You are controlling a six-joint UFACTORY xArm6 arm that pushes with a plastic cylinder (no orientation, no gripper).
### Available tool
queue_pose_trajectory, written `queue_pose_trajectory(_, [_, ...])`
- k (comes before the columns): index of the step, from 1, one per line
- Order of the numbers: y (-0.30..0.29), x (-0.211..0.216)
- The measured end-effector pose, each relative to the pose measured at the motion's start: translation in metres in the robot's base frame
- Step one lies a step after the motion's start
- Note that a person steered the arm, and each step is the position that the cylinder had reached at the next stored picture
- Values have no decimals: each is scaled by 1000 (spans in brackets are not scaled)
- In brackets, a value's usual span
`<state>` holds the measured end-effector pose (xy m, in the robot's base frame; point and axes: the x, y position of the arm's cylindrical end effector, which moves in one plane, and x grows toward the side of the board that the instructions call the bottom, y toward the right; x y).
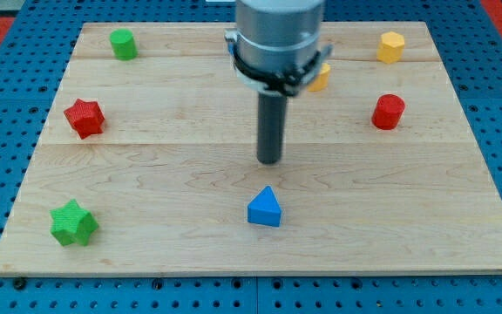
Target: Move the yellow heart at the bottom right of the board
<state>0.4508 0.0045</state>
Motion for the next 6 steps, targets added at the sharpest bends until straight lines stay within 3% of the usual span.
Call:
queue_pose_trajectory(2, [-28, -104])
queue_pose_trajectory(4, [26, -182])
queue_pose_trajectory(5, [65, -180])
queue_pose_trajectory(6, [75, -141])
